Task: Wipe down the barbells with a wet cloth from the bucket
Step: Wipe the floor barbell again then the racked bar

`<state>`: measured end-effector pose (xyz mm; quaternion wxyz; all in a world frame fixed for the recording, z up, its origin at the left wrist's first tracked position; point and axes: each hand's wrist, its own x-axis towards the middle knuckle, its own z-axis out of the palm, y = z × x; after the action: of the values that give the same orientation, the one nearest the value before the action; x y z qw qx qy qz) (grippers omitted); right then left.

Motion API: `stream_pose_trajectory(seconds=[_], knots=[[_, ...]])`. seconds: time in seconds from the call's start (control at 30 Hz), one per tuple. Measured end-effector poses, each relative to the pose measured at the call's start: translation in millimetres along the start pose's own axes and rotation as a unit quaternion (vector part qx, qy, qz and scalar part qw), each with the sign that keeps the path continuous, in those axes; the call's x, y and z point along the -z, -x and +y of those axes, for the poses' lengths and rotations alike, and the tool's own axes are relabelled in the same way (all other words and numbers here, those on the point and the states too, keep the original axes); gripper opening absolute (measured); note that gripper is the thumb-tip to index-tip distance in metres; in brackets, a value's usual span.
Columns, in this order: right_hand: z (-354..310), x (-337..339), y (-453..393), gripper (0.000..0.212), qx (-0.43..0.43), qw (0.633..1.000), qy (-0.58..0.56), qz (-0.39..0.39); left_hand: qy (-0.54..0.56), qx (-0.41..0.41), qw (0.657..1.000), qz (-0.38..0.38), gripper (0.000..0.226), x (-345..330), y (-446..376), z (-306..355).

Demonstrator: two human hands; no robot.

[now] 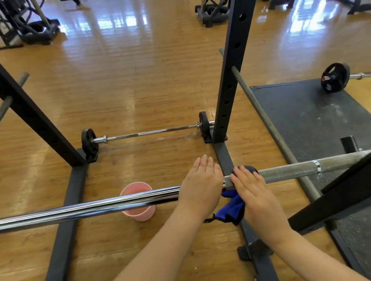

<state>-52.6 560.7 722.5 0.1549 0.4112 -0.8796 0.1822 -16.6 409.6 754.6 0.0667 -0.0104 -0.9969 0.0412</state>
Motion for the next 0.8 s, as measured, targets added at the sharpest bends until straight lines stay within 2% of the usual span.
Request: stream_pose_trajectory(seconds=[0.13,0.33,0.5,0.63,0.7,0.8], knots=[[-1,-1,-2,0.075,0.042,0.999,-0.008,-0.022,0.007,0.007,1.000,-0.019,0.048,4,-1,1],[-2,3,-9,0.068,-0.026,0.999,-0.005,0.026,0.012,0.011,0.999,-0.052,0.051,9,-3,2],[-4,3,-1,0.073,0.005,1.000,-0.002,-0.012,0.029,0.014,0.995,-0.092,0.057,12,-7,1],[8,14,-2,0.072,-0.080,0.997,0.013,0.001,0.069,0.011,0.989,-0.129,0.065,10,-13,-5],[-7,4,-7,0.072,-0.056,0.998,0.013,-0.005,0.078,0.004,0.986,-0.145,0.065,9,-15,-6],[-17,-3,-5,0.074,0.000,1.000,-0.011,-0.030,0.048,0.019,0.993,-0.110,0.065,5,-11,-3]])
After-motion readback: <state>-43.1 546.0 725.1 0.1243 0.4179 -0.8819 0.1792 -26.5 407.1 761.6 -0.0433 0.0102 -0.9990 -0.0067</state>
